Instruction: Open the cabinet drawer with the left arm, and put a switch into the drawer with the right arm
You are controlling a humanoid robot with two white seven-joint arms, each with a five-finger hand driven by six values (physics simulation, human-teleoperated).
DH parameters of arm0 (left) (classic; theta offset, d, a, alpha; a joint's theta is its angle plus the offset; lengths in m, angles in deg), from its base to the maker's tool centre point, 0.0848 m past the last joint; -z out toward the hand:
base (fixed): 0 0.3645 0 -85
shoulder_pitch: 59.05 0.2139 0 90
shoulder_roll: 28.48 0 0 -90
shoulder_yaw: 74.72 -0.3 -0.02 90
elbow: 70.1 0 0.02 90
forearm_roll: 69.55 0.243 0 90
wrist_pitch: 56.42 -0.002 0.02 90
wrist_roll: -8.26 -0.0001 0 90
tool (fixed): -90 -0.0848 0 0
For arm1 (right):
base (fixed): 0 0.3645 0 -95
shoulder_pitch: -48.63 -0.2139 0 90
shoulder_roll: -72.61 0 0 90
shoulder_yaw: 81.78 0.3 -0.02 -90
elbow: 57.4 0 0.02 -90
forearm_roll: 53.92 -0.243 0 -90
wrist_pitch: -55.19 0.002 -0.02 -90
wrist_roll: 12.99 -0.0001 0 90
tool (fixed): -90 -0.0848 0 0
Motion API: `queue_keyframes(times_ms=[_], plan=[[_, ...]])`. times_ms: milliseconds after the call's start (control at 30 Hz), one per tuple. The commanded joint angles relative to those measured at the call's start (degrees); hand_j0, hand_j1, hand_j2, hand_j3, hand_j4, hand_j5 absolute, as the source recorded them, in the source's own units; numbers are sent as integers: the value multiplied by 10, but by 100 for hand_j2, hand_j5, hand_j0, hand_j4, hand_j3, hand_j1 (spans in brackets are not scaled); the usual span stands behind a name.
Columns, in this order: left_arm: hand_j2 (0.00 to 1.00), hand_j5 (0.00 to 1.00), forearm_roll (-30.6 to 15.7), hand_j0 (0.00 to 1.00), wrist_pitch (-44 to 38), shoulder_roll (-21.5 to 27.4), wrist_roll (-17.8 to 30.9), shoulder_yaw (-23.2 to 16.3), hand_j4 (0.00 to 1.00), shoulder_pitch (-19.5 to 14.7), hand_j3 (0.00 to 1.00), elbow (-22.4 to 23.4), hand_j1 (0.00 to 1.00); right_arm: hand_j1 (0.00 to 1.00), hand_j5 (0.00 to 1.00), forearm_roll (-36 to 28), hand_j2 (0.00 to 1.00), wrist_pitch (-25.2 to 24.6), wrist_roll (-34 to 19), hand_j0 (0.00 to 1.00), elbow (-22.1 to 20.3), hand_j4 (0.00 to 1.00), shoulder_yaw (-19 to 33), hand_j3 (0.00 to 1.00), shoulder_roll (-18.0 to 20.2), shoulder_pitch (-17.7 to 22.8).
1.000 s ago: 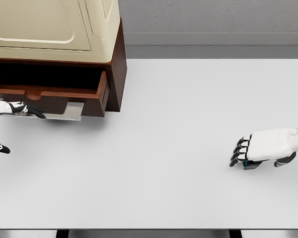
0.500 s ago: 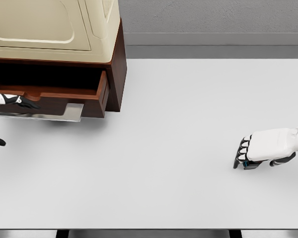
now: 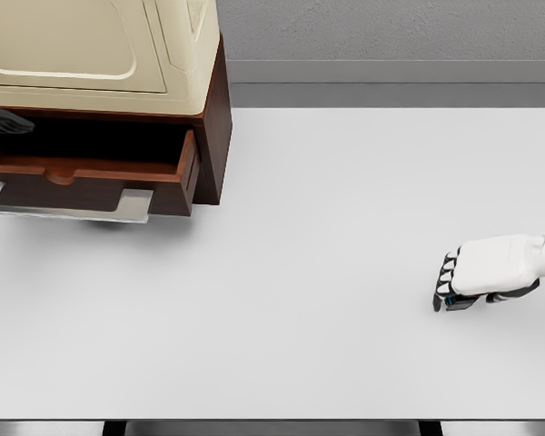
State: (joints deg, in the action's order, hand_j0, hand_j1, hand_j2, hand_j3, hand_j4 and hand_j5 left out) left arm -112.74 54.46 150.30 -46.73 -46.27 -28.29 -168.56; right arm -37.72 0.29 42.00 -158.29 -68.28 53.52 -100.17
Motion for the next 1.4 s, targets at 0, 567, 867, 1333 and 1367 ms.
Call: queue_keyframes(times_ms=[0, 567, 867, 1333, 1367], plan=[[93, 93, -23, 93, -1, 3, 0, 16, 93, 1, 93, 22, 93, 75, 75, -2, 75, -1, 0, 75, 0, 75, 0, 75, 1, 0], [93, 93, -8, 93, 114, -16, 0, -13, 93, 9, 93, 4, 93, 74, 74, -2, 74, -1, 0, 74, 0, 74, 13, 74, 2, 0], [94, 94, -7, 94, 119, -19, 0, -18, 94, 9, 94, 1, 94, 66, 66, -2, 66, -1, 0, 66, 0, 66, 14, 66, 2, 1], [95, 95, 3, 95, 119, -20, 0, -21, 95, 10, 95, 1, 95, 48, 48, -3, 48, -1, 0, 48, 1, 48, 12, 48, 3, 1], [95, 95, 3, 95, 119, -20, 0, -21, 95, 10, 95, 1, 95, 47, 47, -3, 47, -1, 0, 47, 1, 47, 14, 47, 3, 1]])
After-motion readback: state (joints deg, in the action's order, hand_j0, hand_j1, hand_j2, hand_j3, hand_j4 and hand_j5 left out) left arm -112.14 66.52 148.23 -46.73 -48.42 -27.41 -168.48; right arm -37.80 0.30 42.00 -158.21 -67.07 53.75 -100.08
